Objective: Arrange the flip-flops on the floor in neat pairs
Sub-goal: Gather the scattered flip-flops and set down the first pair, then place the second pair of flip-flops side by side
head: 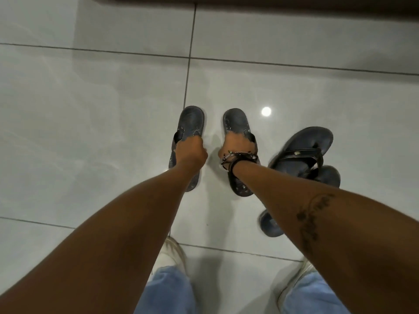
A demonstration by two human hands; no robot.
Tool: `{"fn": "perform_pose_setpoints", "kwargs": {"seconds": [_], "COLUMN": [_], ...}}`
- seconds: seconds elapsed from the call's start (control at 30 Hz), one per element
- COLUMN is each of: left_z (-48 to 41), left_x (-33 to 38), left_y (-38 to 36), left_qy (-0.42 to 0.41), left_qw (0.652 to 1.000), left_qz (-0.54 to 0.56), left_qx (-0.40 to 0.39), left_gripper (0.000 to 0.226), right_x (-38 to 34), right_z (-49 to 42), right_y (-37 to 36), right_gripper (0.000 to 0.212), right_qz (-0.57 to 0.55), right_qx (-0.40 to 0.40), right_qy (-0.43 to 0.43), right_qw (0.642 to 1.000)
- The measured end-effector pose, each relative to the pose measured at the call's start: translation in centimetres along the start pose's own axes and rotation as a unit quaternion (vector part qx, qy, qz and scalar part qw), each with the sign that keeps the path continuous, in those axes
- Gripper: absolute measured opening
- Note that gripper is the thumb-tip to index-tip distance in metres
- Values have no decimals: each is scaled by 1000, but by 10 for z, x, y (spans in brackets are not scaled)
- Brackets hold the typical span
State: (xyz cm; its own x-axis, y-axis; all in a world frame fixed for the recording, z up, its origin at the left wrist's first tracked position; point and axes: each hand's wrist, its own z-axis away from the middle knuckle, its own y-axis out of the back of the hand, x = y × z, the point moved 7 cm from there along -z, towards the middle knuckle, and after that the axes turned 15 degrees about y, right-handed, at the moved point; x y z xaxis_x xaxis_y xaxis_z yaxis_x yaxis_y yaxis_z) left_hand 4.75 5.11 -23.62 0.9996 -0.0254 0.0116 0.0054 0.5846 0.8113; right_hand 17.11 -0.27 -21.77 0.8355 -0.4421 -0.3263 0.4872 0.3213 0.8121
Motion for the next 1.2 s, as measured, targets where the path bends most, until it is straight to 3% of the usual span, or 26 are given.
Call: {"fn": "perform_pose_setpoints", "kwargs": {"seconds": [0.17, 0.33, 0.47, 0.53, 0.63, 0.73, 0.93, 1.0, 1.1, 1.2], "left_z": [-3, 5, 31, 53, 85, 116, 166, 175, 190, 204], "left_x": [1, -4, 7, 27, 72, 116, 152, 146, 142, 163], "left_y": [-1, 5, 26, 30, 17, -9, -75, -102, -145, -174], "left_qy": [7, 15, -24, -69, -137, -162, -67, 23, 179, 224], "left_qw": [999, 998, 991, 984, 981, 982, 991, 982, 918, 869], "left_qz": [45, 57, 34, 53, 68, 91, 77, 124, 259, 345], "left_qx": [-9, -2, 126, 153, 118, 32, -86, -143, -242, -273], "left_gripper": [19, 20, 24, 26, 26, 24, 20, 25, 34, 35], "right_x": [-5, -7, -10, 7, 61, 117, 177, 183, 184, 193], "right_z": [-1, 6, 42, 66, 102, 131, 121, 109, 96, 86], "right_y": [-34, -37, -1, 15, 20, 12, 6, 6, 12, 17], "right_gripper": [23, 25, 18, 17, 19, 22, 33, 36, 37, 29], "right_qz": [-73, -160, -186, -172, -123, -15, 192, 210, 258, 331], "right_qx": [-7, -54, 63, 110, 109, 32, -83, -108, -142, -158], "right_qy": [-49, -26, 29, 24, -10, -2, 156, 201, 280, 359], "right_qw": [996, 985, 980, 979, 986, 999, 965, 951, 914, 858]}}
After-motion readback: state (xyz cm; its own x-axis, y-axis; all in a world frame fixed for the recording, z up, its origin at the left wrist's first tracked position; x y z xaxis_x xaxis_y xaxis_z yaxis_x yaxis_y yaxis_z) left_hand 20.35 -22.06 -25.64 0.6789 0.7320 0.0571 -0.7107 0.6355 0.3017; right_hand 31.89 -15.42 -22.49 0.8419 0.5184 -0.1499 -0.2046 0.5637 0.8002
